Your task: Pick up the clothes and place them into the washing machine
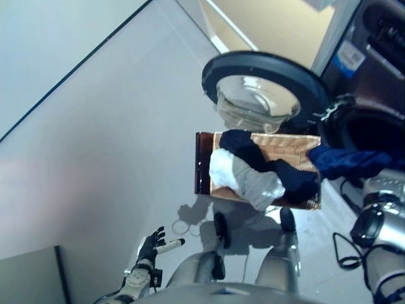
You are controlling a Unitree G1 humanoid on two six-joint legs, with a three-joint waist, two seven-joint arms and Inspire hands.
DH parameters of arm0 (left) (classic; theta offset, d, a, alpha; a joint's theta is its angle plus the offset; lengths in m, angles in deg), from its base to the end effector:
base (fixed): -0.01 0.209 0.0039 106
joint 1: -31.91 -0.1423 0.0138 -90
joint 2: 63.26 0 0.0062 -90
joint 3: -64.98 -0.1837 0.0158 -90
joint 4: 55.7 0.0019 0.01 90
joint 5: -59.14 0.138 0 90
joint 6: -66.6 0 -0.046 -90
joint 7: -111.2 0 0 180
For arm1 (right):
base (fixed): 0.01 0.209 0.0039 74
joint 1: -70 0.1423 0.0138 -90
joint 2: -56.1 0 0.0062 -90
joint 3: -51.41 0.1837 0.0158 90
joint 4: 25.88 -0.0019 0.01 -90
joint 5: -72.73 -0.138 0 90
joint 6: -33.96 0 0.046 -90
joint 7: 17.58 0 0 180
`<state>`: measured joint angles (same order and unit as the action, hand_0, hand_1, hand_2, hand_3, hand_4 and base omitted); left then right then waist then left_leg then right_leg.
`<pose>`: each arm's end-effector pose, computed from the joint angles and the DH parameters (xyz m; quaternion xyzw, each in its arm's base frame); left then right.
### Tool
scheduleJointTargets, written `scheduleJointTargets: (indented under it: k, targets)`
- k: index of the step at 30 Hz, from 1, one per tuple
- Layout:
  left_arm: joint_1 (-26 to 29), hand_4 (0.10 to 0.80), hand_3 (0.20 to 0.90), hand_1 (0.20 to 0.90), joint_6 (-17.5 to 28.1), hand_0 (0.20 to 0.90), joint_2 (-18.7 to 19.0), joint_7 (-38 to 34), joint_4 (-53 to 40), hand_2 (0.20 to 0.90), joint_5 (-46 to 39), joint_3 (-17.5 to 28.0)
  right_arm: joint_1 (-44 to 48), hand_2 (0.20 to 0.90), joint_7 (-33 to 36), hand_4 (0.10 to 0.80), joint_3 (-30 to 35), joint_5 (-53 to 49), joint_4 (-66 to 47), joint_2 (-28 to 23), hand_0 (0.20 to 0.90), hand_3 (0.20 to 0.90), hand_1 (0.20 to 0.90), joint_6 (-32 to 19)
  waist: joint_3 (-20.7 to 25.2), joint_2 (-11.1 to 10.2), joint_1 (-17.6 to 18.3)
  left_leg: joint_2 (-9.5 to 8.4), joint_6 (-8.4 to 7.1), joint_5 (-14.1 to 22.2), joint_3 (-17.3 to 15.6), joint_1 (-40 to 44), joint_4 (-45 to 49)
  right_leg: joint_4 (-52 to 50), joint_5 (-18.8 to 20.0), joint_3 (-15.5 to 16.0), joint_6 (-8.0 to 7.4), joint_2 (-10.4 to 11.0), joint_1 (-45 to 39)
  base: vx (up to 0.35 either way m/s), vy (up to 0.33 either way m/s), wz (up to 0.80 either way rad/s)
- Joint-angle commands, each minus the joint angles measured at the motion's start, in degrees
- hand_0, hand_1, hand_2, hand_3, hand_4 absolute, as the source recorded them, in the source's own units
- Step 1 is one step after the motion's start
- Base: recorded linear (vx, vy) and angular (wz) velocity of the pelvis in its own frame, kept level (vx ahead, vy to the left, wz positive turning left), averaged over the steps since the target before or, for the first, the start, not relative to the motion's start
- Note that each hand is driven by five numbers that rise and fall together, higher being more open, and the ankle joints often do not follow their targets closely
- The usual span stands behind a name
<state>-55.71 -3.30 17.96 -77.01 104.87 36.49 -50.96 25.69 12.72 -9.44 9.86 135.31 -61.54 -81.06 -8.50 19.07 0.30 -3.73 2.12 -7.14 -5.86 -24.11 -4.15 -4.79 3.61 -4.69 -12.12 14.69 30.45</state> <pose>0.0946 0.1624 -0.1147 0.0493 0.4209 0.0248 0.9054 0.2568 -0.3916 0.1432 0.4214 -0.1621 -0.6232 0.6386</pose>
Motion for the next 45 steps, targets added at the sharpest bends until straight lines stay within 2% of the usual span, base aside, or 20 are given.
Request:
scheduleJointTargets:
  k: [1, 2, 5, 11, 13, 14, 16, 17, 20, 23, 32, 33, 34, 39, 40, 41, 45]
  targets:
    - [1.62, 0.8, 0.9, 0.9, 1.53, 0.9, 2.08, -2.53, 2.09, 0.9, 1.6, 0.07, 5.19, 0.2, -0.5, 0.3, -9.09, 9.97, -1.46, -13.82, 0.2, 0.2, 0.2, -2.54, -0.24, -1.72, -0.36, 1.63, -5.2, 2.13, -0.53, -0.64, 1.47, -1.63, 1.94, -0.53, 6.75, -2.78, 4.56, -0.013, -0.025, -0.06]
    - [1.67, 0.8, 0.9, 0.9, 1.53, 0.9, 1.96, -2.54, 2.1, 0.9, 1.61, 0.13, 5.49, 0.2, -0.59, 0.3, -9.35, 9.89, -1.26, -13.96, 0.2, 0.2, 0.2, -2.55, -0.18, -1.66, -0.41, 1.63, -5.2, 2.12, -0.61, -0.76, 1.46, -1.8, 1.88, -0.63, 6.75, -2.81, 4.81, -0.004, -0.046, -0.04]
    - [2.01, 0.8, 0.9, 0.9, 1.77, 0.9, 2.6, -2.63, 1.53, 0.9, 1.74, -0.68, 11.13, 0.2, 0.55, 0.3, -12.95, 11.69, -0.41, -19.36, 0.2, 0.2, 0.2, -2.34, -0.14, -1.19, -0.72, 1.8, -6.05, 0.94, -0.41, -1.7, -0.05, -4.71, 0.45, -1.87, 7.16, -3.59, 7.91, 0.025, -0.076, 0.06]
    - [2.56, 0.8, 0.9, 0.9, 2.13, 0.9, 3.43, -3.11, 1.12, 0.9, 1.95, -0.99, 17.82, 0.2, 3.09, 0.3, -19.63, 17.36, -0.92, -24.29, 0.2, 0.2, 0.2, -1.08, -0.21, -1.4, -0.7, 2.48, -7.35, 0.18, 0.45, -2.39, -0.85, -7.99, -1.63, -1.63, 7.71, -4.64, 9.8, 0.02, -0.094, 0.09]
    - [3.05, 0.8, 0.9, 0.9, 2.16, 0.9, 3.87, -3.33, 1.04, 0.9, 2.04, -0.72, 20.62, 0.2, 4.29, 0.3, -24.5, 22.92, -1.3, -25.89, 0.2, 0.2, 0.2, 0.87, -0.6, -1.87, -0.34, 2.85, -7.96, -0.1, 0.97, -2.63, -0.85, -9.81, -2.62, -1.26, 8.02, -5.23, 10.68, 0.004, -0.115, 0.11]
    - [3.08, 0.8, 0.9, 0.9, 2.16, 0.9, 3.77, -3.33, 1.05, 0.9, 2.04, -0.63, 20.99, 0.2, 4.35, 0.3, -24.85, 22.95, -1.23, -25.88, 0.2, 0.2, 0.2, 0.89, -0.58, -1.78, -0.29, 2.86, -7.96, -0.14, 0.95, -2.73, -0.85, -9.82, -2.57, -1.28, 8.03, -5.25, 10.79, -0.014, -0.136, 0.13]
    - [4.05, 0.8, 0.9, 0.9, 2.87, 0.9, 4.28, -3.71, 0.5, 0.9, 2.15, 0.45, 20.06, 0.2, 5.65, 0.3, -31.66, 35.79, -4.94, -27.14, 0.2, 0.2, 0.2, 4.13, -1.5, -3.1, 0.63, 3.39, -8.42, -0.09, 1.36, -2.98, -0.85, -10.89, -3.18, -0.52, 8.17, -5.74, 11.1, -0.021, -0.147, 0.12]
    - [4.19, 0.8, 0.9, 0.9, 3.18, 0.9, 4.26, -3.83, 0.43, 0.9, 2.3, 0.78, 19.47, 0.2, 5.81, 0.3, -33.16, 38.93, -7.47, -27.05, 0.2, 0.2, 0.2, 4.68, -1.81, -3.35, 1.06, 3.57, -8.42, -0.16, 1.38, -3.12, -0.85, -11.02, -3.15, -0.34, 8.18, -5.96, 11.37, -0.03, -0.11, 0.04]
    - [4.39, 0.8, 0.9, 0.9, 3.59, 0.9, 4.16, -4.15, 0.27, 0.9, 1.89, 0.97, 18.88, 0.2, 6.21, 0.3, -33.32, 39.15, -7.49, -26.31, 0.2, 0.2, 0.2, 4.51, -1.74, -3.66, 1.05, 3.85, -8.29, -0.37, 1.39, -3.78, -0.85, -10.89, -2.5, -0.32, 8.21, -6.34, 12.2, -0.014, -0.031, 0.0]
    - [4.84, 0.8, 0.9, 0.9, 3.8, 0.9, 4.23, -4.22, 0.72, 0.9, 1.12, 0.97, 19.55, 0.2, 4.18, 0.3, -35.12, 39.41, -4.09, -24.12, 0.2, 0.2, 0.2, 5.54, -1.59, -3.99, 0.65, 3.89, -8.12, -0.41, 1.37, -4.25, -0.85, -10.75, -2.14, -0.19, 8.06, -6.43, 12.88, -0.016, -0.001, 0.04]
    - [5.66, 0.8, 0.9, 0.9, 4.33, 0.9, 4.32, -4.91, 0.97, 0.9, 1.03, 1.5, 20.14, 0.2, 2.8, 0.3, -36.94, 40.37, 2.83, -21.58, 0.2, 0.2, 0.2, 7.5, -2.35, -2.9, 0.04, 3.27, -8.26, -1.08, 2.28, -5.31, -0.85, -11.02, -1.53, 0.52, 8.01, -5.51, 13.26, -0.032, 0.037, 0.12]
    - [5.66, 0.8, 0.9, 0.9, 4.33, 0.9, 4.32, -4.91, 0.97, 0.9, 1.03, 1.5, 20.14, 0.222, 2.8, 0.316, -36.94, 40.37, 2.82, -21.58, 0.222, 0.222, 0.222, 7.5, -2.35, -2.9, 0.05, 3.27, -8.26, -1.08, 2.29, -5.31, -0.85, -11.01, -1.53, 0.53, 8.01, -5.5, 13.26, -0.029, 0.049, 0.08]
    - [5.7, 0.8, 0.9, 0.9, 4.5, 0.9, 4.28, -5.12, 1.0, 0.9, 1.1, 1.53, 20.14, 0.9, 2.69, 0.8, -37.54, 41.39, 3.86, -21.12, 0.9, 0.9, 0.9, 8.17, -2.54, -2.89, -0.1, 3.09, -8.2, -1.18, 2.46, -5.4, -0.85, -11.01, -1.36, 0.53, 8.03, -5.4, 13.23, -0.024, 0.048, 0.07]
    - [5.56, 0.8, 0.9, 0.9, 4.67, 0.9, 4.15, -5.55, 0.74, 0.9, 1.96, 1.75, 18.92, 0.9, 3.57, 0.8, -40.76, 48.77, 3.11, -20.58, 0.9, 0.9, 0.9, 10.02, -2.78, -2.99, -0.35, 2.85, -8.03, -1.35, 2.6, -5.62, -0.85, -10.12, -0.59, 0.65, 7.96, -5.2, 12.88, -0.029, 0.054, 0.0]
    - [5.27, 0.8, 0.9, 0.9, 4.98, 0.9, 4.29, -5.86, 0.49, 0.9, 2.23, 2.05, 18.36, 0.9, 5.18, 0.8, -43.56, 55.25, 2.52, -20.66, 0.9, 0.9, 0.9, 11.45, -2.96, -3.14, -0.36, 2.81, -7.98, -1.35, 2.61, -5.27, -0.85, -9.87, -0.53, 0.75, 7.9, -5.09, 12.39, -0.02, 0.044, -0.02]
    - [5.29, 0.8, 0.9, 0.9, 4.98, 0.9, 4.27, -5.86, 0.49, 0.9, 2.23, 2.09, 18.44, 0.9, 5.2, 0.8, -43.62, 55.27, 2.51, -20.64, 0.9, 0.9, 0.9, 11.48, -2.81, -3.13, -0.45, 2.86, -7.99, -1.45, 2.55, -5.51, -0.85, -9.69, -0.27, 0.7, 7.91, -5.16, 12.57, -0.023, 0.044, -0.02]
    - [5.27, 0.8, 0.9, 0.9, 5.82, 0.9, 4.45, -6.73, 0.22, 0.9, 3.63, 2.71, 16.18, 0.9, 8.67, 0.8, -47.99, 68.09, -0.43, -21.38, 0.9, 0.9, 0.9, 13.75, -2.76, -3.56, -0.48, 2.83, -7.98, -1.58, 2.68, -5.45, -0.85, -8.72, 0.31, 0.78, 7.79, -5.1, 11.82, -0.011, 0.015, -0.01]
